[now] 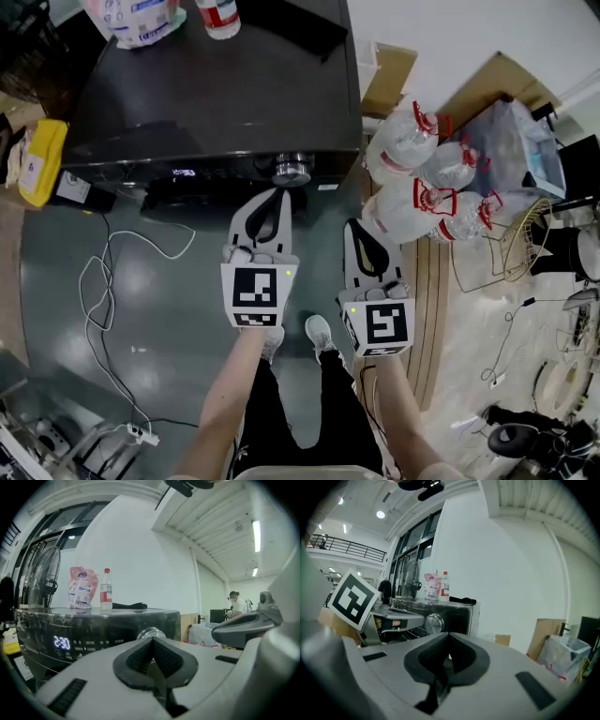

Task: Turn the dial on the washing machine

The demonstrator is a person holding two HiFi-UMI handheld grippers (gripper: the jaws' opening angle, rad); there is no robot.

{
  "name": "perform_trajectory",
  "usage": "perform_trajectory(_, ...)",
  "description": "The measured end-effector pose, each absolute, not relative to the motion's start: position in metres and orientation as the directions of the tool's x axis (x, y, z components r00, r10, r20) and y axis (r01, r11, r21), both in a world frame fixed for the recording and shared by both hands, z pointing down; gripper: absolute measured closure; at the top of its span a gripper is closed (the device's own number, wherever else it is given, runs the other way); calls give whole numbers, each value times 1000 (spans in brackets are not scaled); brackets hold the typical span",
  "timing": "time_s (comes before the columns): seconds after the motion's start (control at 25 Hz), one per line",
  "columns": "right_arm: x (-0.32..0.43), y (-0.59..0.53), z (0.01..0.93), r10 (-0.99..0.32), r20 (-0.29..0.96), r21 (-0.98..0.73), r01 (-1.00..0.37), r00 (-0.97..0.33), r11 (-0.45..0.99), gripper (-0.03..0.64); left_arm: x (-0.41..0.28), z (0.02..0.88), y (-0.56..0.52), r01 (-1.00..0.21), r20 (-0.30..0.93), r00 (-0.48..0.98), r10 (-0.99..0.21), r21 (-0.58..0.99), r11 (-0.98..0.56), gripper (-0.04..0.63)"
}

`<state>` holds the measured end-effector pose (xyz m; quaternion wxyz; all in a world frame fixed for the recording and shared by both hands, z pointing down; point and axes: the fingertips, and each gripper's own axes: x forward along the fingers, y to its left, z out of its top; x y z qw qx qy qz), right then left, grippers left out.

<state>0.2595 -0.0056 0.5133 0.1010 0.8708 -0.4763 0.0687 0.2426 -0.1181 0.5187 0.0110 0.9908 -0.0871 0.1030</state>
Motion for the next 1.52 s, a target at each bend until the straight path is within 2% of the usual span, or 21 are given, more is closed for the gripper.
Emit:
perform_trajectory(0.24,237,-2,448,-814,218,104,-843,538,-529,614,199,444,-112,-194,206,959,-195,-23,-981,597)
perform_trajectory(0.44,218,9,395,-803,201,90,-826,562,-556,614,156,376,-114,-219,171,959,-227,-60,-974,597)
perform_trajectory(0.64,190,24,351,-810,195,74,-832,553,-550,614,119,325,-111,-295,120,947,-298,-49,-954,597)
perform_trajectory(0.8,169,28,332,-820,181,69,-838,544,-541,614,98,293,-101,-299,78,950,-302,-55,-953,597)
perform_trajectory(1.08,156,36,312,-831,136,98,-842,540,-531,614,77,277,-86,-308,53,948,-312,-78,-948,597)
perform_trajectory(1.52,154,34,304,-860,115,107,-867,497,-487,614,90,280,-73,-309,59,947,-314,-90,-947,597)
